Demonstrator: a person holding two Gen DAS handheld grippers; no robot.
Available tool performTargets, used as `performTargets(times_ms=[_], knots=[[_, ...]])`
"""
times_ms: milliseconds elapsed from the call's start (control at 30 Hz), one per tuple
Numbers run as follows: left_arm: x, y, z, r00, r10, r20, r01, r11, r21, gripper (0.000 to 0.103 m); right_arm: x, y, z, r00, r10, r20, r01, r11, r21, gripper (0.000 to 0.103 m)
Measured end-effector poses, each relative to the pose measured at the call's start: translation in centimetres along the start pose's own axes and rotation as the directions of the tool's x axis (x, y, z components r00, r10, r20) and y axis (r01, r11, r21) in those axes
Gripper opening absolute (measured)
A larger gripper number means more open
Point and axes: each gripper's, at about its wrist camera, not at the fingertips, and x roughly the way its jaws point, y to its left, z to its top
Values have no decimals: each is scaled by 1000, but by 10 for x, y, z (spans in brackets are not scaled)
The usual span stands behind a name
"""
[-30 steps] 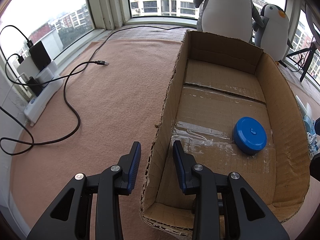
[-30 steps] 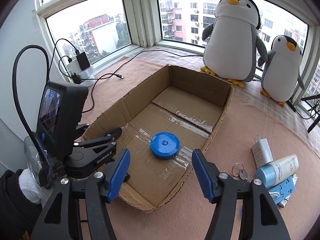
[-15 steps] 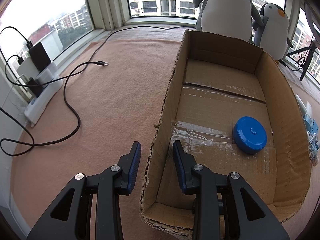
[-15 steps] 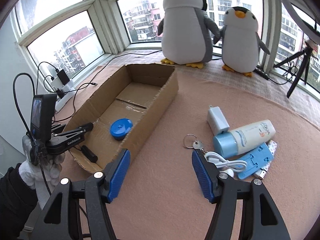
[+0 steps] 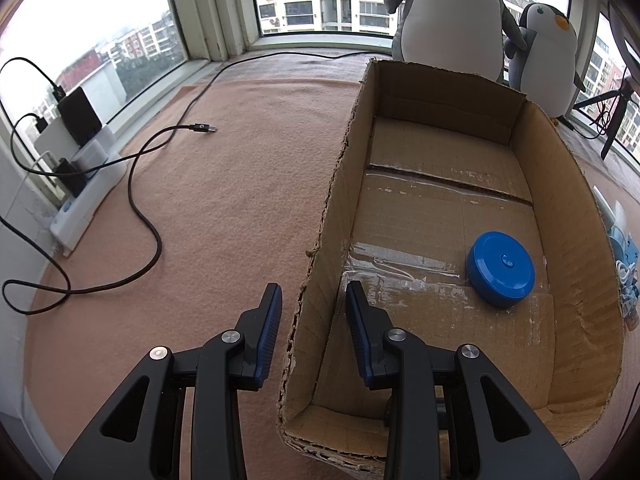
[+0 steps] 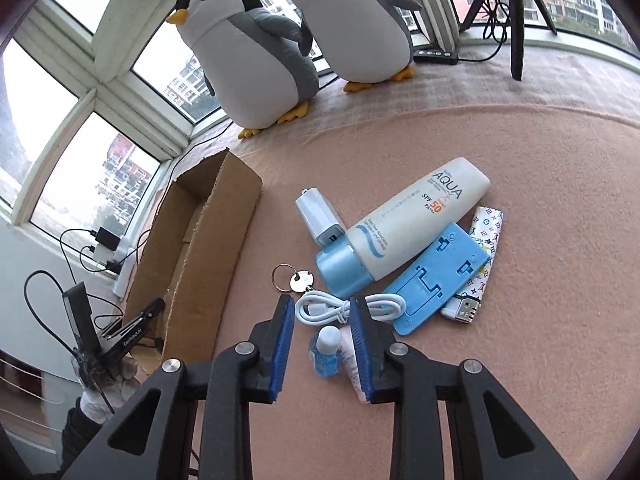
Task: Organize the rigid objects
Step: 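Return the right gripper to the items and grasp the blue sanitizer bottle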
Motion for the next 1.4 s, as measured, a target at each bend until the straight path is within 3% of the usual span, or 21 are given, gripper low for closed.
performTargets(times_ms=[233,600,733,900,1033,1167,1400], knots=[[0,0,0,1000,1,0,-1,1000,0,31,18,0,-4,998,32,-56,-30,999,26,21],[0,-1,0,1000,1,0,-1,1000,-1,31,31,24,-21,991,61,-116,-67,997,-43,22],[0,0,0,1000,0,1,0,1000,-2,31,32,30,-27,992,37,-117,-45,997,-66,39],[0,0,0,1000,0,1,0,1000,-2,31,35,31,-35,990,18,-141,-31,995,-97,47],[0,0,0,1000,0,1,0,1000,-2,31,39,45,-47,988,-32,-149,3,982,-188,59],[0,-1,0,1000,0,1,0,1000,-3,31,46,67,-58,985,-98,-141,48,946,-320,66],[-1,0,0,1000,-2,2,2,1000,-6,31,63,86,-67,970,-208,-124,125,869,-479,68]])
